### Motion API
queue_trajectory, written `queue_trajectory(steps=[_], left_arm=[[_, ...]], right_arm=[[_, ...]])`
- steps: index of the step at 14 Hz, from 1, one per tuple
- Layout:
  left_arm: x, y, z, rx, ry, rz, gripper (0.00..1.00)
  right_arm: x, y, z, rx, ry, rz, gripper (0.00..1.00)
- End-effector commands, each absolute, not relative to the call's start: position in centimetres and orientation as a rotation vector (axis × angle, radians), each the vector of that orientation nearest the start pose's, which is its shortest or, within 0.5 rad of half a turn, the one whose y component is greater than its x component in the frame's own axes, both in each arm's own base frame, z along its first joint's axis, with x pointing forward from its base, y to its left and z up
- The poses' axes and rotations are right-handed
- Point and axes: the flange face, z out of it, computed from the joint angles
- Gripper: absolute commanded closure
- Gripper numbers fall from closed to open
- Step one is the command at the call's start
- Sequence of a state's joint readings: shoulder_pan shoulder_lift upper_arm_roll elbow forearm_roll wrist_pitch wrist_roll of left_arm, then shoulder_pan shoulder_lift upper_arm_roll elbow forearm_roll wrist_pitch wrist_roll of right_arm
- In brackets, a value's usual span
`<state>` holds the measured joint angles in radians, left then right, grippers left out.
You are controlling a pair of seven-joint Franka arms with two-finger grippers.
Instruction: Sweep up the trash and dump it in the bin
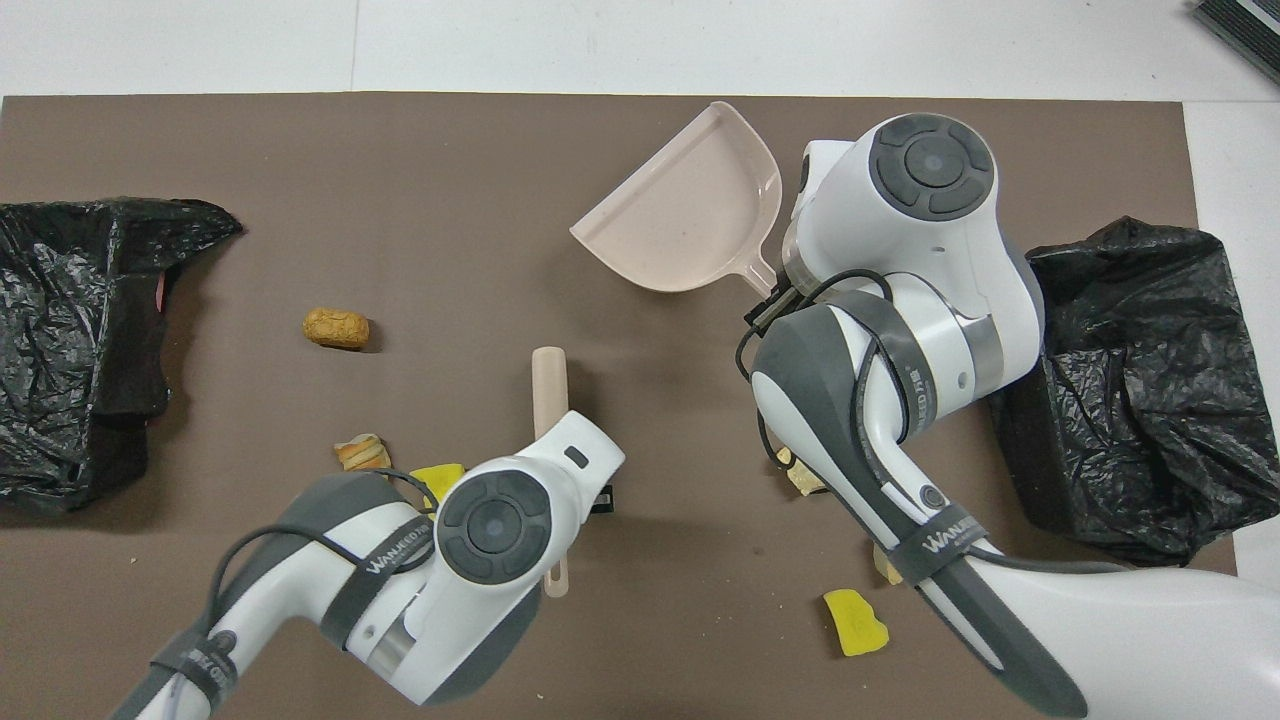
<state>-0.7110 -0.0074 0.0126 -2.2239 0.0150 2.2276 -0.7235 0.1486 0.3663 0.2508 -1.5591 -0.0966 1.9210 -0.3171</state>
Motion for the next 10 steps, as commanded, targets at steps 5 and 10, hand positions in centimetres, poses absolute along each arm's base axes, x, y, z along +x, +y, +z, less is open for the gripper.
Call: queue_trajectory(steps=[5,10], left_arm=[[43.8,-27.3,40.9,-2.96,-0.297,0.136,1.0],[46.5,-20.5,41.5,-2.843,-0.574,0.219,1.0]], right_arm=[[59.7,22.4,44.3,-2.586,-1.81,0.117,1.0],[58.5,24.1,43.2,-2.287,-2.225,0.138,1.0]])
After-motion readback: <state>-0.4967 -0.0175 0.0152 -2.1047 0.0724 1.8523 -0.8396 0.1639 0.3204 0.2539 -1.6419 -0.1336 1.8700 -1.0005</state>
